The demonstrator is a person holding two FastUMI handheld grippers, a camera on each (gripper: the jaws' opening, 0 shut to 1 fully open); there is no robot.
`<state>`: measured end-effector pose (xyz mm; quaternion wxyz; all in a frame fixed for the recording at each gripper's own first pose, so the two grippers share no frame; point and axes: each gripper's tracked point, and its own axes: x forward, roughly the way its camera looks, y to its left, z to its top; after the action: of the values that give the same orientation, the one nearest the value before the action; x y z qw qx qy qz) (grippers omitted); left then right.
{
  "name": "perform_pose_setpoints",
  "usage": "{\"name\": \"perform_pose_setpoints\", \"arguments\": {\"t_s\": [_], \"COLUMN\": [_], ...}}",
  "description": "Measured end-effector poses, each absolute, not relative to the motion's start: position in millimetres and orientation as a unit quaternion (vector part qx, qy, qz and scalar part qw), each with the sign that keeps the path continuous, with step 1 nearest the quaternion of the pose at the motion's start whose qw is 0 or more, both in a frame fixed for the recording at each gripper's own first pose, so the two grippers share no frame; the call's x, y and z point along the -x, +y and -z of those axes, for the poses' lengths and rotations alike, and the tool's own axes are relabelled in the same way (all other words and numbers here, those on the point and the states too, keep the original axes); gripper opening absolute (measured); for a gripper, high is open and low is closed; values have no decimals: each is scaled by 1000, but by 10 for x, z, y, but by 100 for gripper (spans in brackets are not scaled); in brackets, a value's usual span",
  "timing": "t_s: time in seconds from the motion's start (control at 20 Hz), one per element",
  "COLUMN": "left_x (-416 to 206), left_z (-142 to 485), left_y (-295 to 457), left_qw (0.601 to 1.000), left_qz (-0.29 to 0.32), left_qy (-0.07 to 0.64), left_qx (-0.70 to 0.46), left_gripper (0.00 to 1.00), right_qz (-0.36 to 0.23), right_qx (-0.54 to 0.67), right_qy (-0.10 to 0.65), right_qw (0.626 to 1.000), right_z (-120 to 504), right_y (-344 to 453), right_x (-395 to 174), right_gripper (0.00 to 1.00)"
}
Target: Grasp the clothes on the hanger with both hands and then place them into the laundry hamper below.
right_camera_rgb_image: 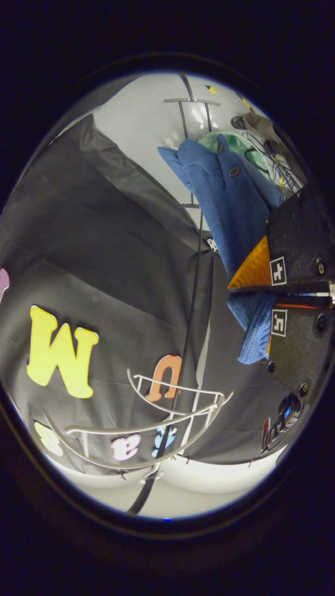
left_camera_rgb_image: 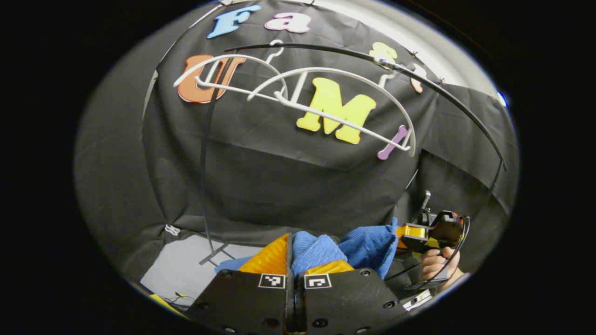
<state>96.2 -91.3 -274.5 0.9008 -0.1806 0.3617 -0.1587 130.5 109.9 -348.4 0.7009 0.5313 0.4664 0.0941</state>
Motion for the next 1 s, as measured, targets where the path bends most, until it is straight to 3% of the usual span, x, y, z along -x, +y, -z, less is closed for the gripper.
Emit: {"name": "perform_pose_setpoints", "arguments": {"t_s": [0.65, 0.7, 0.8, 0.9, 1.0], "left_x": [-903, -920, -841, -779, -852], "left_z": [2107, 2110, 2240, 2423, 2635], "left_y": [-1196, -1203, -1177, -1175, -1193], "left_qw": [897, 898, 896, 891, 884], "left_qz": [234, 233, 227, 221, 214], "left_qy": [319, 319, 330, 349, 369], "left_qx": [196, 194, 191, 188, 189], "left_gripper": [0, 7, 1, 7, 1], "right_qz": [-201, -200, -185, -166, -145], "right_qx": [-573, -574, -575, -574, -576], "right_qy": [463, 462, 470, 484, 500], "right_qw": [646, 646, 644, 640, 630], "right_z": [2757, 2786, 2921, 3157, 3447], "right_y": [1822, 1811, 1743, 1697, 1654], "right_x": [-1164, -1160, -1112, -1065, -1027], "right_gripper": [5, 5, 6, 6, 6]}}
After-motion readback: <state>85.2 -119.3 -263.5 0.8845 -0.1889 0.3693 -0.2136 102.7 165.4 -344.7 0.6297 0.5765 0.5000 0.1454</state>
